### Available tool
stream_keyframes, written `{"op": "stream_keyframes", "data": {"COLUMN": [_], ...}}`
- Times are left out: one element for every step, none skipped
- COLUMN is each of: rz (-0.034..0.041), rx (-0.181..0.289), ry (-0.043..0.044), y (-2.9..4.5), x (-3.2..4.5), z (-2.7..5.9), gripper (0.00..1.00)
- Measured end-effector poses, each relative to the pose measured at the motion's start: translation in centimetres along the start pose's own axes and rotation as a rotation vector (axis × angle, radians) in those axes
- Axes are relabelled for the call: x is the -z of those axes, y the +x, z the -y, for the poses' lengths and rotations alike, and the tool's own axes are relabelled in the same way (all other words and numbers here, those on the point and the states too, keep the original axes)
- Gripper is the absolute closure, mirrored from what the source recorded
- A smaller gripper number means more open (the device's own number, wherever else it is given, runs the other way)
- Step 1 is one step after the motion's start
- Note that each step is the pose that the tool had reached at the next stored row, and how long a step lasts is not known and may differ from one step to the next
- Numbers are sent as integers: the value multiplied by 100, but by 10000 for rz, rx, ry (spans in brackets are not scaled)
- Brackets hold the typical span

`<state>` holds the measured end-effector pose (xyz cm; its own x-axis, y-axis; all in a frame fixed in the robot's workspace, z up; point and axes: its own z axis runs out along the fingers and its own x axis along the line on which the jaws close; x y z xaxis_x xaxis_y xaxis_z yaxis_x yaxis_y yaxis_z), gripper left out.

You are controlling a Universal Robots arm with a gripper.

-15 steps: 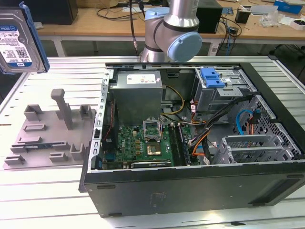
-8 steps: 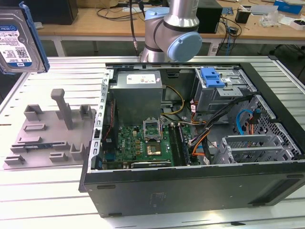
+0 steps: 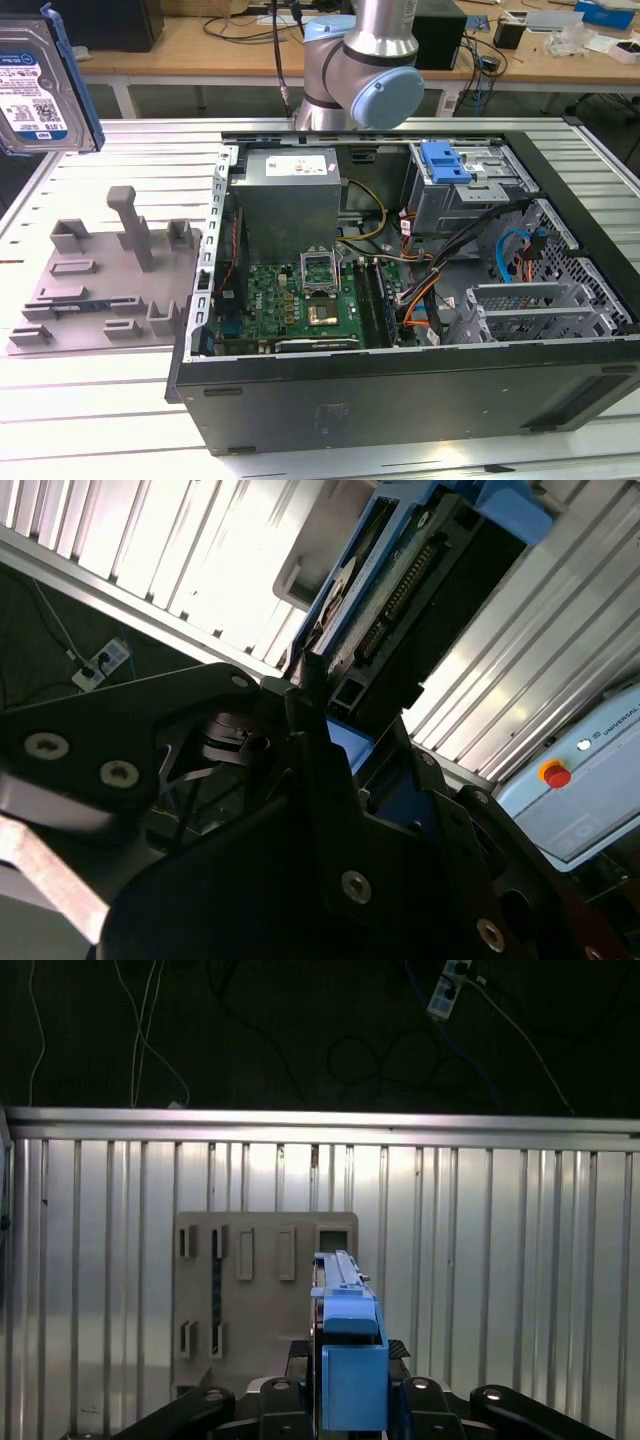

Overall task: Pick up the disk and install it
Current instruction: 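Pick up the disk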

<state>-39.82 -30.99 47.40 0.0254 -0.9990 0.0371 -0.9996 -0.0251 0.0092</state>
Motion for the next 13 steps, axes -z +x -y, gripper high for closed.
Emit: {"op": "stream_keyframes", "data": {"rz": [0,0,0,0,1,1,1,0,0,1,1,2,2], "rx": [0,-1,-2,-5,-9,-16,-17,-18,-18,-18,-17,-17,-18], "ry": [0,0,1,1,2,1,1,0,-1,0,1,2,1], "y": [7,15,24,34,42,61,70,90,106,117,129,142,153], "x": [1,1,1,0,0,0,-1,0,1,0,0,-1,-1], "z": [9,21,30,40,47,66,78,109,136,155,174,199,218], "gripper": [63,63,63,63,63,63,63,63,63,63,63,63,63]}}
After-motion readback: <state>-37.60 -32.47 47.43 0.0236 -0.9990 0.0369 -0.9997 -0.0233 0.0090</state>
